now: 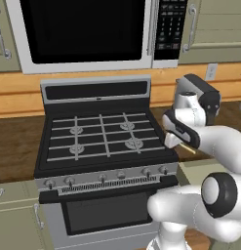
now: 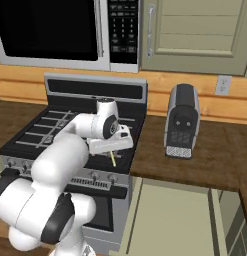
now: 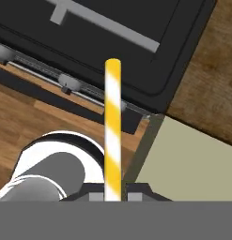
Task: Take a straw from the drawer in front and place it inside the glass cup on the dining counter.
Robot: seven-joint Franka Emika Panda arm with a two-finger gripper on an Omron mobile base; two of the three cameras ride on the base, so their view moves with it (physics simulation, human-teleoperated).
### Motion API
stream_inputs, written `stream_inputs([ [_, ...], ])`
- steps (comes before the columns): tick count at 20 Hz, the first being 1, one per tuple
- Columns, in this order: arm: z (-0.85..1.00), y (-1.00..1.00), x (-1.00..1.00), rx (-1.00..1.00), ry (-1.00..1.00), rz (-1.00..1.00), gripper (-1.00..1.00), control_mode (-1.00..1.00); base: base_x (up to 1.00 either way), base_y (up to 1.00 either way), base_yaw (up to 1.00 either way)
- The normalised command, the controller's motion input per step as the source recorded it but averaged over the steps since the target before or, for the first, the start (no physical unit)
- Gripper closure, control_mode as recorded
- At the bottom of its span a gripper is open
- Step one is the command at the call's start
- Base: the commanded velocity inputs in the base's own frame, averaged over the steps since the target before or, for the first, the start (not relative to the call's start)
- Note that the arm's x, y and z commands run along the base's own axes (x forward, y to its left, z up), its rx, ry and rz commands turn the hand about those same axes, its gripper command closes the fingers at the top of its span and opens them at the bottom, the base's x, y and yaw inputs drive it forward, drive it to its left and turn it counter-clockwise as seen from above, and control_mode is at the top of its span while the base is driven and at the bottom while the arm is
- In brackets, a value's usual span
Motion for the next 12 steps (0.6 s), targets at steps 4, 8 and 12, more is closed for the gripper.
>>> stream_inputs([
  [4, 0.11, 1.00, -0.06, 0.00, 0.03, -0.11, 1.00, -1.00, 0.00, 0.00, 0.00],
  [8, -0.03, 0.95, -0.35, 0.00, 0.00, -0.13, 1.00, -1.00, 0.00, 0.00, 0.00],
  [12, -0.22, 0.63, -0.25, 0.00, -0.20, -0.18, 1.00, -1.00, 0.00, 0.00, 0.00],
])
